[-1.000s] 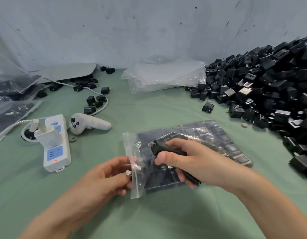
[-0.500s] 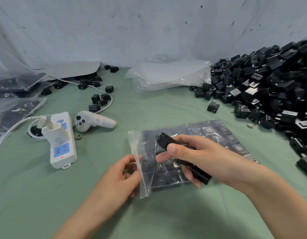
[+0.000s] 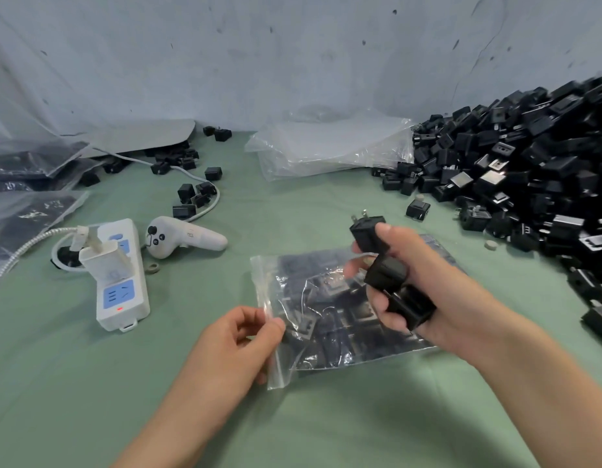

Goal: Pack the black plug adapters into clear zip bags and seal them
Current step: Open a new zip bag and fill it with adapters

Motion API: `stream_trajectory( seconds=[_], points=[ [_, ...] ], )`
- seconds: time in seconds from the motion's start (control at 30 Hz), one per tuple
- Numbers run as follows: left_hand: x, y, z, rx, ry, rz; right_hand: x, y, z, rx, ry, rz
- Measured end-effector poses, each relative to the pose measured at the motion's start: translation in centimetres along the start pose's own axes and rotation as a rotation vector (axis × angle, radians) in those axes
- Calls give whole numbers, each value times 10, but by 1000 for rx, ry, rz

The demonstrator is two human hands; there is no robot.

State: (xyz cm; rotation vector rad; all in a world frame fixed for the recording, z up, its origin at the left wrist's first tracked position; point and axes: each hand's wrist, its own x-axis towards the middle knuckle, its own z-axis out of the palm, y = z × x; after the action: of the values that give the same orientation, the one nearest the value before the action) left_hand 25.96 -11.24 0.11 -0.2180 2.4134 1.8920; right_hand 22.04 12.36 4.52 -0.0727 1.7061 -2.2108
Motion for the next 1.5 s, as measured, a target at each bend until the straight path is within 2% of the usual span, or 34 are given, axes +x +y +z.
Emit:
stream_trajectory(
  seconds=[0.1,0.17,0.3,0.43,0.6,0.77,0.83,0.9,0.97,1.1,1.3,1.4,1.5],
  points=[
    [-3,0,3,16,39,17,1,-1,-9,235,8,5],
    [-5,2,5,-15,45,5,1,-6,-18,256,45,-24],
    [-5,5,8,-52,13,-47,4,-15,-38,278,220,-79],
    [-2,6,6,6,-68,-44,7,-22,-58,344,409,-133],
    [6,5,-5,-52,-137,-63,34,-34,-84,10,622,-123],
    [4,7,-6,-98,-72,-61,95,-46,-108,-674,827,-94],
    [3,9,-6,-77,-53,-47,113,-42,-119,-963,836,-1],
    [1,9,-5,-63,-40,-20,126,-37,-128,-1127,789,111],
    [0,9,-5,-33,-42,20,134,-32,-133,-1195,773,151],
    [1,6,-10,15,-23,69,144,-31,-135,-1406,768,112],
    [-4,11,-3,-65,-52,48,151,-27,-132,-1597,773,88],
    [-5,11,1,-8,-104,45,145,-26,-129,-1543,826,17],
    [-5,12,4,69,-125,46,129,-34,-115,-1248,867,-75]
  ],
)
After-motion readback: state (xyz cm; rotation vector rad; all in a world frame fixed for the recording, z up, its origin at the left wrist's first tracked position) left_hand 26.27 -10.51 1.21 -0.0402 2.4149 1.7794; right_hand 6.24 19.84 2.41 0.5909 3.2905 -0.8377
